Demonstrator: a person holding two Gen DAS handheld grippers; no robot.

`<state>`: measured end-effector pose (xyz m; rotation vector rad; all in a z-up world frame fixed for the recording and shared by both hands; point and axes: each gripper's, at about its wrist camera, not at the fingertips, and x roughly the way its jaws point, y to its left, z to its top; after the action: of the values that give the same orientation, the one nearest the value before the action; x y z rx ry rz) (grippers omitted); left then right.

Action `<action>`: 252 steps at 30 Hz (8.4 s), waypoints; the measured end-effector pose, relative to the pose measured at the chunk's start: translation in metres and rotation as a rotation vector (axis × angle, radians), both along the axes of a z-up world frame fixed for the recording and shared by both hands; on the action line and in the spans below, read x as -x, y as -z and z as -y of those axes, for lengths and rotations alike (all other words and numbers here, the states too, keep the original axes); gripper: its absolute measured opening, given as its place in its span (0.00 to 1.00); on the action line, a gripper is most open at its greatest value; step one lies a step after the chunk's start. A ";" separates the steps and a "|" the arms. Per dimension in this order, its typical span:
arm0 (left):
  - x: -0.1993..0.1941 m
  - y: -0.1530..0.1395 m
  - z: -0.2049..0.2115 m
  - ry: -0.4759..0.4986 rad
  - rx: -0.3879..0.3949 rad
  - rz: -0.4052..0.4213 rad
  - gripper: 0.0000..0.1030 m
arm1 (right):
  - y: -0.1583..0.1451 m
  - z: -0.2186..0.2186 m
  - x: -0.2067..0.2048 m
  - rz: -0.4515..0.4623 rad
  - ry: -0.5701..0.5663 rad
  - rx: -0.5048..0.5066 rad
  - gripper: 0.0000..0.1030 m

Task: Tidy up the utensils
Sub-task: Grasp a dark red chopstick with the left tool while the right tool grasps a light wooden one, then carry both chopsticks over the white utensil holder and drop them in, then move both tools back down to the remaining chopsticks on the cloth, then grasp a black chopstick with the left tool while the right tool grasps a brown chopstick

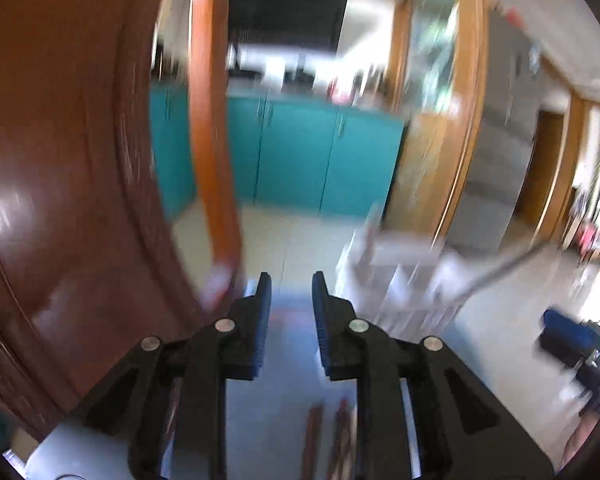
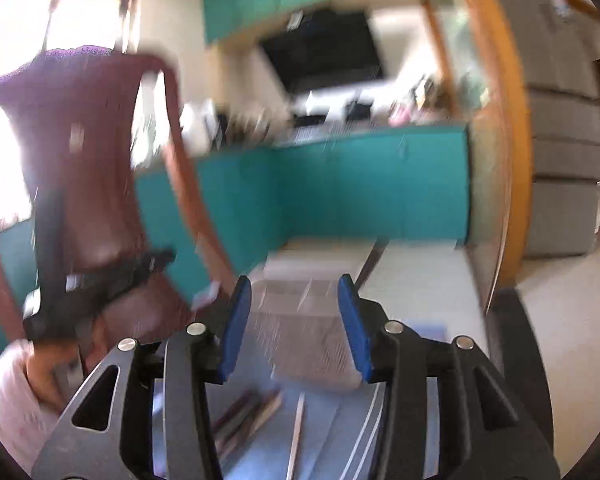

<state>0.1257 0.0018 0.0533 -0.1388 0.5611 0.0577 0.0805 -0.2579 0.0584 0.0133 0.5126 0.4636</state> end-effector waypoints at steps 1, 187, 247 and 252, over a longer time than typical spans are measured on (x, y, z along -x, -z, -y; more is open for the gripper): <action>-0.009 0.017 -0.002 0.006 0.019 -0.093 0.21 | 0.020 -0.012 -0.010 -0.090 0.007 0.080 0.43; -0.006 0.089 0.043 0.083 -0.106 -0.428 0.62 | 0.130 -0.060 -0.052 -0.563 0.135 0.161 0.36; -0.040 0.134 0.076 0.176 -0.091 -0.508 0.38 | 0.123 -0.059 -0.056 -0.478 0.138 0.321 0.19; -0.035 0.131 0.071 0.177 -0.101 -0.504 0.38 | 0.121 -0.061 -0.054 -0.472 0.130 0.319 0.19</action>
<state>0.1608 -0.0688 -0.0774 0.0276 1.0697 -0.0532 0.1344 -0.1972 -0.0630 -0.1526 1.0395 0.2444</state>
